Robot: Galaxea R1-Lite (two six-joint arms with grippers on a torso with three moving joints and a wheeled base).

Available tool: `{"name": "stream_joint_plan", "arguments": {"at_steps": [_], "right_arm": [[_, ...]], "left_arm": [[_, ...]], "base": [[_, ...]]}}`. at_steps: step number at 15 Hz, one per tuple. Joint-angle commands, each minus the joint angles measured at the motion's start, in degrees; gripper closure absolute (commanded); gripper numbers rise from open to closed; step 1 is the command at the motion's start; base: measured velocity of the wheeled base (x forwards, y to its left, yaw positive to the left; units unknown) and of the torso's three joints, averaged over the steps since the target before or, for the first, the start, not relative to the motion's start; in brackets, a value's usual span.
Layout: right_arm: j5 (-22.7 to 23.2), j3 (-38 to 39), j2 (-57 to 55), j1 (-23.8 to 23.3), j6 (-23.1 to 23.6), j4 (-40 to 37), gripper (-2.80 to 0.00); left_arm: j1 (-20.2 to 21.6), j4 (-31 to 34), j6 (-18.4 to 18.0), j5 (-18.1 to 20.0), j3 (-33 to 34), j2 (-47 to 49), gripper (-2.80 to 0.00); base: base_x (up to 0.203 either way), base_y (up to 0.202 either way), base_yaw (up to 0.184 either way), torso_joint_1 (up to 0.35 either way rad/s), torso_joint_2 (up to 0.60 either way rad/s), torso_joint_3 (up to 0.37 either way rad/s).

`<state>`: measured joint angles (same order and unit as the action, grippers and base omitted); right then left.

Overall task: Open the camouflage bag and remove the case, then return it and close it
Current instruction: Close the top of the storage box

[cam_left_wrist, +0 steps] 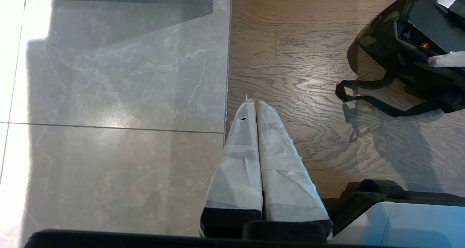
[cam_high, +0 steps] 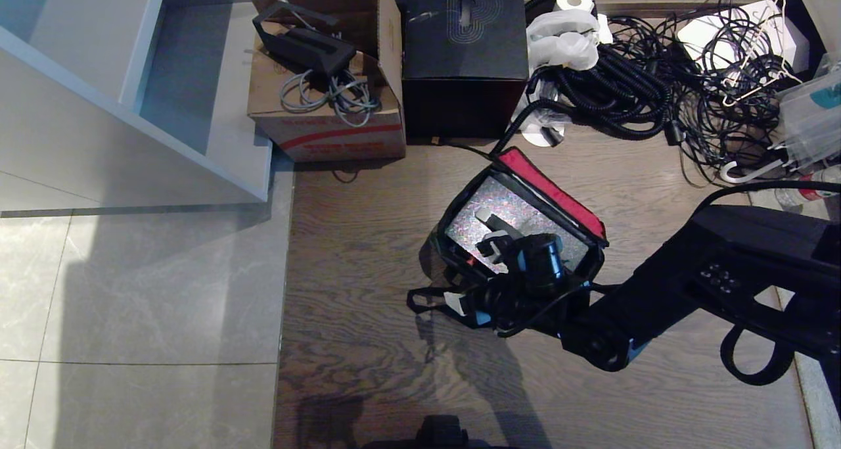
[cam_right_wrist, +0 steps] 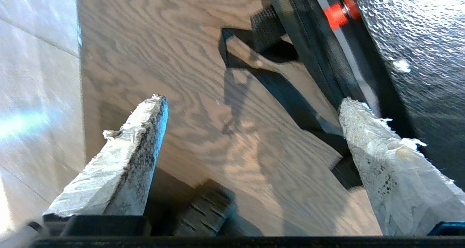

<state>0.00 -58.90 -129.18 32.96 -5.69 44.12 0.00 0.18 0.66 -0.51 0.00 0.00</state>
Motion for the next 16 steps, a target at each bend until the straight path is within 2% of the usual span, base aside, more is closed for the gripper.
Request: {"name": "stream_joint_plan", "arguments": {"at_steps": [1, 4, 6, 9, 16], "right_arm": [[0.0, -0.8, -1.8, 0.2, -0.4, 0.7, -2.8], [0.0, -2.0, -4.1, 1.1, -0.2, 7.3, -2.8], [-1.2, -2.5, -4.8, 1.1, 0.4, 7.4, -2.8], [-6.0, -3.0, -6.7, 1.2, 4.7, 7.5, -2.8], [-6.6, -3.7, -8.6, 1.3, 4.9, 9.9, -2.8]], "left_arm": [[0.0, 0.0, 0.0, 0.0, 0.0, 0.0, 0.0], [0.0, 0.0, 0.0, 0.0, 0.0, 0.0, 0.0], [0.0, 0.0, 0.0, 0.0, 0.0, 0.0, 0.0], [0.0, 0.0, 0.0, 0.0, 0.0, 0.0, 0.0], [0.0, 0.0, 0.0, 0.0, 0.0, 0.0, 0.0]], "base": [[0.0, 0.0, 0.0, 0.0, 0.0, 0.0], [0.0, 0.0, 0.0, 0.0, 0.0, 0.0], [0.0, 0.0, 0.0, 0.0, 0.0, 0.0], [0.0, 0.0, 0.0, 0.0, 0.0, 0.0], [0.0, 0.0, 0.0, 0.0, 0.0, 0.0]]}}
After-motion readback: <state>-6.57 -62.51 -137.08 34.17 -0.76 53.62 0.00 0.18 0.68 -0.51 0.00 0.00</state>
